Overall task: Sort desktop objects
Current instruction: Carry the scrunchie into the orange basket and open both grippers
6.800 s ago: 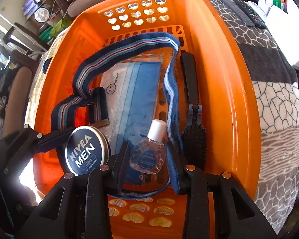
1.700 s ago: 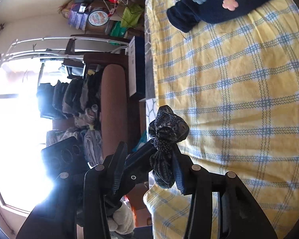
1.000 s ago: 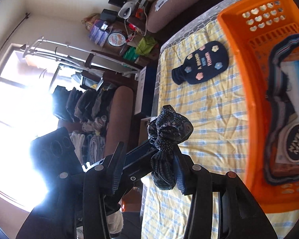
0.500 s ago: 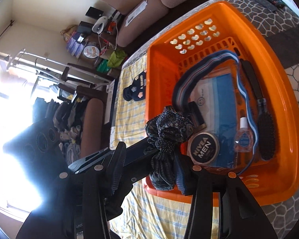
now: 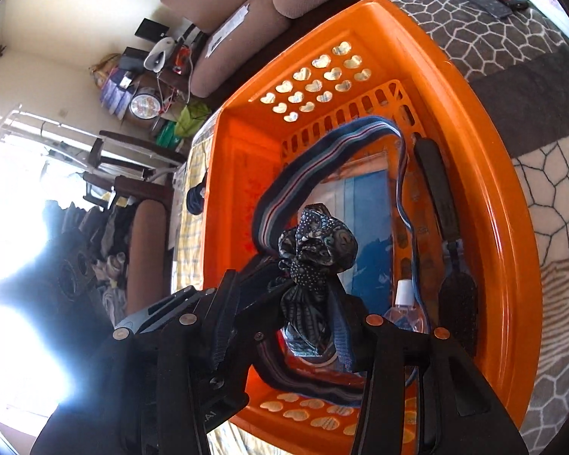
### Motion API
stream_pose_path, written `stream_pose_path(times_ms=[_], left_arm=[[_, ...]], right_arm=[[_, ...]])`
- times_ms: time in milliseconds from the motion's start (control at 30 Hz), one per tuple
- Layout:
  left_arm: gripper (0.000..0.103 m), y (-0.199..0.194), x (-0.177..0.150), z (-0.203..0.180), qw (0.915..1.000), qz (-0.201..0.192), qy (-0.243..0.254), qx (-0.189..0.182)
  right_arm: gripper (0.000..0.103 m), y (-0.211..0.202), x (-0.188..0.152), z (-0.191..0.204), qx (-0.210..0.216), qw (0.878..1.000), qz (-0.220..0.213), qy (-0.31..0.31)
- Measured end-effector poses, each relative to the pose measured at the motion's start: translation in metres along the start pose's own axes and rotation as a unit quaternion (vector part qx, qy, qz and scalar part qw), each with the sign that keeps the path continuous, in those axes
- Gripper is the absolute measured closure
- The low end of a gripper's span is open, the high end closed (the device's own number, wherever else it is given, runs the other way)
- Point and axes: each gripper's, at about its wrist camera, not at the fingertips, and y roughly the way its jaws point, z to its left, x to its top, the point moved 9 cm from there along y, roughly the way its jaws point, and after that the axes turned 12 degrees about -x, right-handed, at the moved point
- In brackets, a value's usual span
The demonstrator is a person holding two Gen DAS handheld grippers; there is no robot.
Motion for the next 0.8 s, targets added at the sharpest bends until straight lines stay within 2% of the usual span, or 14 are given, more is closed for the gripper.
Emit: stream_pose_path(times_ms=[133, 400, 433, 533, 633, 700, 800], left_arm=[[0.082, -0.001, 0.0, 0.007, 0.9998, -0.003, 0.003, 0.017], [0.079, -0.022, 0.003, 0.008, 0.9996, -0.018, 0.01, 0.021], [0.078, -0.026, 0.003, 0.007, 0.9995, -0.021, 0.013, 0.022], [0.065, -0.042, 0.001, 0.007, 0.999, -0.028, 0.016, 0.03], [0.056, -0.058, -0.002, 0.008, 0.9987, -0.036, 0.016, 0.034], [0.046, -0.069, -0.004, 0.009, 0.9984, -0.042, 0.014, 0.034], [0.035, -0.088, -0.01, 0.012, 0.998, -0.052, 0.01, 0.036]], right_arm=[[0.056, 0.002, 0.008, -0.006, -0.03, 1.0, -0.006, -0.006], [0.055, -0.008, 0.01, -0.015, -0.074, 0.997, -0.019, -0.024], [0.055, -0.011, 0.009, -0.015, -0.08, 0.996, -0.021, -0.027], [0.052, -0.017, 0.007, -0.011, -0.101, 0.994, -0.028, -0.042], [0.043, -0.024, 0.002, -0.005, -0.124, 0.99, -0.035, -0.064], [0.028, -0.03, -0.002, 0.0, -0.139, 0.986, -0.043, -0.078], [0.013, -0.037, -0.008, 0.008, -0.144, 0.984, -0.06, -0.088]])
